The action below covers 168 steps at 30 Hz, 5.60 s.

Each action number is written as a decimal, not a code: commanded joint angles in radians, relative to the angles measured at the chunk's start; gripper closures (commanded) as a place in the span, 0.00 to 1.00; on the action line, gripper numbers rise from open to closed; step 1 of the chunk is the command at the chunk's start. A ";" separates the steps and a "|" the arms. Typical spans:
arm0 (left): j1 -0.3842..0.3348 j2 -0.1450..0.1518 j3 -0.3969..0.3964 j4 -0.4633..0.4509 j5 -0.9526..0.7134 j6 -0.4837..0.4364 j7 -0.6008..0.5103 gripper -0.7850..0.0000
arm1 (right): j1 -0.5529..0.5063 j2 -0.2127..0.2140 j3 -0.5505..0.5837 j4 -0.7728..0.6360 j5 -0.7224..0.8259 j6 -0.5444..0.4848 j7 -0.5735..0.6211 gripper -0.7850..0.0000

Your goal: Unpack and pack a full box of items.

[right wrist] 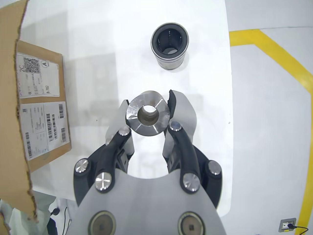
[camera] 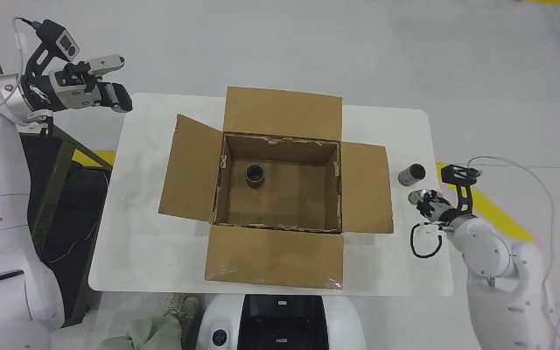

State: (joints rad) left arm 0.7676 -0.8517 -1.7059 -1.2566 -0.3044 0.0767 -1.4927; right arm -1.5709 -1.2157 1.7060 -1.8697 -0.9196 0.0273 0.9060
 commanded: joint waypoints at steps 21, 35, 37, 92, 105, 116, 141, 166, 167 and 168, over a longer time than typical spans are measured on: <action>0.000 0.000 0.000 0.000 0.000 0.000 0.000 0.00 | 0.127 0.003 -0.104 0.244 -0.071 0.050 -0.053 0.95; 0.000 0.000 0.000 0.000 0.000 0.000 0.000 0.00 | 0.181 0.003 -0.147 0.331 -0.093 0.073 -0.076 0.54; 0.000 0.000 0.000 0.000 0.000 0.000 0.000 0.00 | 0.181 0.004 -0.148 0.328 -0.098 0.075 -0.077 0.32; 0.000 0.000 0.000 0.000 0.000 0.000 0.000 0.00 | 0.203 0.012 -0.296 -0.263 -0.162 0.025 -0.072 0.00; 0.000 0.000 0.000 0.000 0.000 0.000 0.000 0.00 | 0.401 -0.018 -0.573 -0.128 -0.169 -0.012 0.008 0.04; 0.000 0.000 0.000 0.000 0.000 0.000 0.000 0.00 | 0.509 -0.050 -0.732 -0.053 -0.150 -0.013 0.039 0.05; 0.000 0.000 0.000 0.000 0.000 0.000 0.000 0.00 | 0.716 -0.144 -0.991 0.264 -0.076 -0.095 0.025 0.00; 0.000 0.000 0.000 0.000 0.000 0.000 0.000 0.00 | 0.870 -0.291 -1.159 0.626 -0.056 -0.048 -0.115 0.03; 0.000 0.000 0.000 0.000 0.000 0.000 0.000 0.00 | 0.872 -0.295 -1.159 0.635 -0.053 -0.052 -0.119 0.04; 0.000 0.000 0.000 0.000 0.000 0.000 0.000 0.00 | 0.873 -0.299 -1.160 0.644 -0.051 -0.054 -0.124 0.04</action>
State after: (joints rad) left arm 0.7676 -0.8517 -1.7059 -1.2566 -0.3044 0.0767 -1.4927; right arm -0.6991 -1.5104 0.5465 -1.2356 -0.9733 -0.0242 0.7872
